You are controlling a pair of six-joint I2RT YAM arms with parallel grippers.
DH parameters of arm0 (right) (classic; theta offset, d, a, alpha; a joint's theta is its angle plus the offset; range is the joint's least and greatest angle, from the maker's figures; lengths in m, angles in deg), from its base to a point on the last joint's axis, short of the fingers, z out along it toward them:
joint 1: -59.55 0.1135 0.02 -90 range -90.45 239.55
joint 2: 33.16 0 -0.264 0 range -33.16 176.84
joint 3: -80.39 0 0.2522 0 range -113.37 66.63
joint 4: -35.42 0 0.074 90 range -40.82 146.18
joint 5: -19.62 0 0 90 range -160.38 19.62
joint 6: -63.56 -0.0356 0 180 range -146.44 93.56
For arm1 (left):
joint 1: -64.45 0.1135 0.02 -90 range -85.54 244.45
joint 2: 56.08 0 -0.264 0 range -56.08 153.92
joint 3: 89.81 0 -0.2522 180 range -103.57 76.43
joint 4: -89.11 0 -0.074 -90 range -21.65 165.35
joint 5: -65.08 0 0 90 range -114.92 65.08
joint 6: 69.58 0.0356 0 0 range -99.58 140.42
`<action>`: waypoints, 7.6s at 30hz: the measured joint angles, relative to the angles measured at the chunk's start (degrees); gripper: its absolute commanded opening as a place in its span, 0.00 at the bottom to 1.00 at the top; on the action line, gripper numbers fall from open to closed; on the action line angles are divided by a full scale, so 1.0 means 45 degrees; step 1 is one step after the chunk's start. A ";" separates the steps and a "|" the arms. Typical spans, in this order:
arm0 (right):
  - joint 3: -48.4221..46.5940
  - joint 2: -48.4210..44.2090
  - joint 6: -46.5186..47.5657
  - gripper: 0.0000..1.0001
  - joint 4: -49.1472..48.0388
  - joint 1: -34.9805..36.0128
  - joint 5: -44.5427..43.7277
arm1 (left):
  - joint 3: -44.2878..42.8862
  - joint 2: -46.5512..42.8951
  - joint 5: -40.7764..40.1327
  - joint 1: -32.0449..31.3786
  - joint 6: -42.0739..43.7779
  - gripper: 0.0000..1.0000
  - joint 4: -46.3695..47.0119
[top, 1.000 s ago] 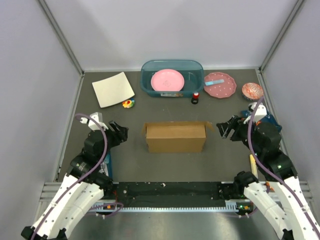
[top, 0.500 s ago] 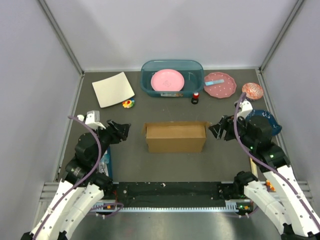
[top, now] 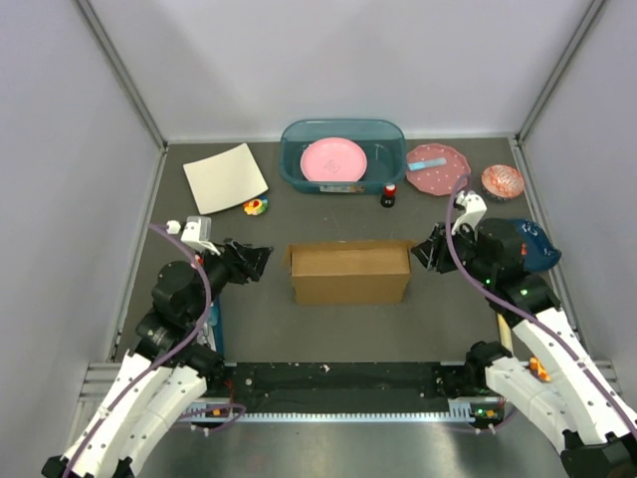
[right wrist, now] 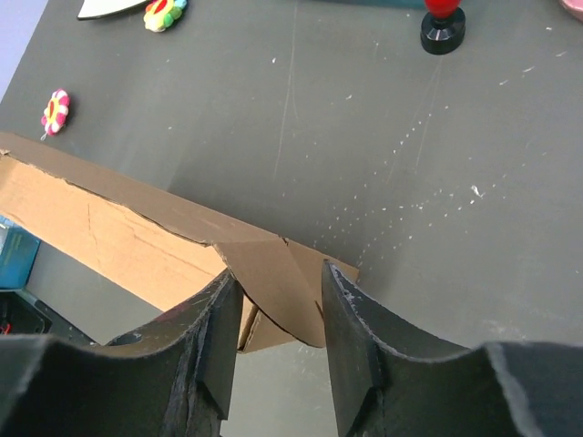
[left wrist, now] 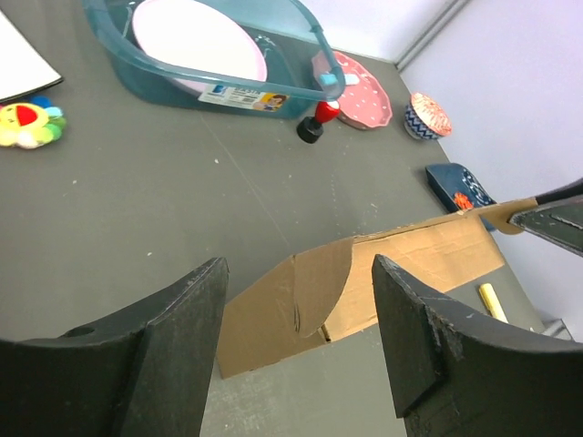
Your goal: Fold the paper box
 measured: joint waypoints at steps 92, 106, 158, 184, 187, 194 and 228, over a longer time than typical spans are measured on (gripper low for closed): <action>0.0044 0.0403 -0.3444 0.00 -0.0680 0.0714 -0.0185 | 0.1268 0.2166 0.3604 0.0034 0.1783 0.00 0.2642; -0.0063 0.0486 -0.4129 0.00 -0.0466 0.0763 -0.0087 | 0.1316 0.2161 0.3419 0.0073 0.1734 0.00 0.2730; 0.1297 -0.0049 -0.3235 0.00 -0.2370 0.2759 -0.2793 | 0.0733 0.2448 0.3036 0.0155 0.1083 0.30 0.2157; 0.1297 -0.0058 -0.3109 0.00 -0.2327 0.2953 -0.2720 | 0.0743 0.2108 0.2390 0.0019 0.1797 0.31 0.0928; 0.1297 -0.0058 -0.3109 0.00 -0.2322 0.2953 -0.2705 | 0.0743 0.1909 0.2191 0.0019 0.1797 0.31 0.0714; 0.1297 -0.0058 -0.3109 0.00 -0.2293 0.2953 -0.2618 | 0.0738 0.1549 0.1962 0.0019 0.1797 0.35 0.0272; 0.1379 -0.0175 -0.3118 0.00 -0.2059 0.3211 -0.2550 | 0.0398 0.1477 0.2317 0.0000 0.1044 0.00 -0.0593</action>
